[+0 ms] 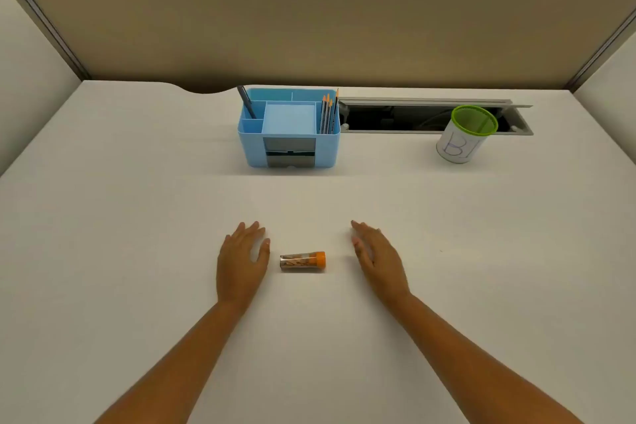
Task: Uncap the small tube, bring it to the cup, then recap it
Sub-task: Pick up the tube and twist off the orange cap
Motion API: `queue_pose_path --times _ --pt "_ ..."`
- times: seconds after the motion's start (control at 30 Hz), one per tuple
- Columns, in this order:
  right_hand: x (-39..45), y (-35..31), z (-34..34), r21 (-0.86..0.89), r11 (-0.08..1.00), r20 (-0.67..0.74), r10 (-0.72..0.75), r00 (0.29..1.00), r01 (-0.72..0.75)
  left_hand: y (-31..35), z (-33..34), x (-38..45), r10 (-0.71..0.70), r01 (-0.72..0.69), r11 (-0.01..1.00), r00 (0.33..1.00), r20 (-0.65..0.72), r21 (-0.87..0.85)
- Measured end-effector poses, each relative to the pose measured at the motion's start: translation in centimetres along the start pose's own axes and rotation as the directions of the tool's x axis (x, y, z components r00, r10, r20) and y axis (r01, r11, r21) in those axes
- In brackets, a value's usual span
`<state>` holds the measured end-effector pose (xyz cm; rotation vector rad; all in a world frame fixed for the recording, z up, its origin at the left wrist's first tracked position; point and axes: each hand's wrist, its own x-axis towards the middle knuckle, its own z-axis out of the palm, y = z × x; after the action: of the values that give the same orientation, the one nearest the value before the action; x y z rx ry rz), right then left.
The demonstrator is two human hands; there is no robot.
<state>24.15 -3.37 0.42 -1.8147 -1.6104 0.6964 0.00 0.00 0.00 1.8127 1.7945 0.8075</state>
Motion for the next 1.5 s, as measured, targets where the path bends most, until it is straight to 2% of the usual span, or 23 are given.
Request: queue_pose_path --times 0.03,0.1,0.17,0.23,0.3,0.5,0.67,0.77,0.87,0.97,1.07,1.2,1.5 --pt "-0.4 -0.4 0.5 0.085 0.996 0.007 -0.015 1.0 0.014 0.1 0.1 -0.3 0.022 -0.022 0.999 1.0 -0.01 -0.025" --pt "-1.2 -1.4 1.3 0.152 0.985 0.039 -0.084 0.996 0.077 0.7 0.4 -1.1 0.193 -0.193 0.98 0.981 0.004 0.041" --pt "-2.2 -2.3 2.4 0.156 0.975 0.082 -0.17 0.982 0.156 1.1 1.0 -2.0 0.396 -0.407 0.904 0.912 0.103 0.129" --pt "-2.5 -2.5 2.9 0.12 0.972 0.116 -0.216 0.97 0.202 1.4 1.4 -2.6 0.49 -0.524 0.835 0.847 0.206 0.169" --pt "-2.4 -2.4 3.0 0.081 0.97 0.131 -0.239 0.962 0.229 1.7 1.8 -3.0 0.513 -0.56 0.805 0.822 0.247 0.194" --pt "-2.4 -2.6 2.9 0.068 0.961 0.139 -0.276 0.951 0.269 2.6 1.6 -3.2 0.499 -0.538 0.826 0.837 0.224 0.171" --pt "-2.6 -3.5 2.4 0.236 0.957 0.115 -0.202 0.973 0.171 3.0 1.9 -3.6 0.449 -0.472 0.867 0.879 0.163 0.158" --pt "-2.5 -5.2 1.6 0.328 0.941 0.115 -0.123 0.986 0.079 4.1 2.2 -4.9 0.304 -0.301 0.952 0.948 0.09 -0.051" --pt "-2.4 -7.0 0.3 0.317 0.947 0.158 -0.107 0.982 0.052 5.7 2.4 -6.5 0.153 -0.151 0.958 0.988 -0.01 -0.242" --pt "-2.6 -8.5 -0.7 0.319 0.947 0.184 -0.099 0.978 0.036 7.1 2.4 -7.4 0.1 -0.125 0.932 0.991 -0.091 -0.34" --pt "-3.4 -9.6 -1.0 0.346 0.938 0.147 -0.07 0.987 0.015 8.6 2.1 -7.9 0.071 -0.119 0.907 0.989 -0.131 -0.405" --pt "-3.9 -10.4 -1.3 0.366 0.93 0.092 -0.009 0.996 -0.025 9.6 1.4 -7.6 0.104 -0.157 0.917 0.982 -0.16 -0.367" --pt "-3.1 -10.9 -2.7 0.377 0.923 0.123 0.03 0.992 -0.074 10.0 1.7 -6.7 0.117 -0.164 0.944 0.978 -0.174 -0.287"
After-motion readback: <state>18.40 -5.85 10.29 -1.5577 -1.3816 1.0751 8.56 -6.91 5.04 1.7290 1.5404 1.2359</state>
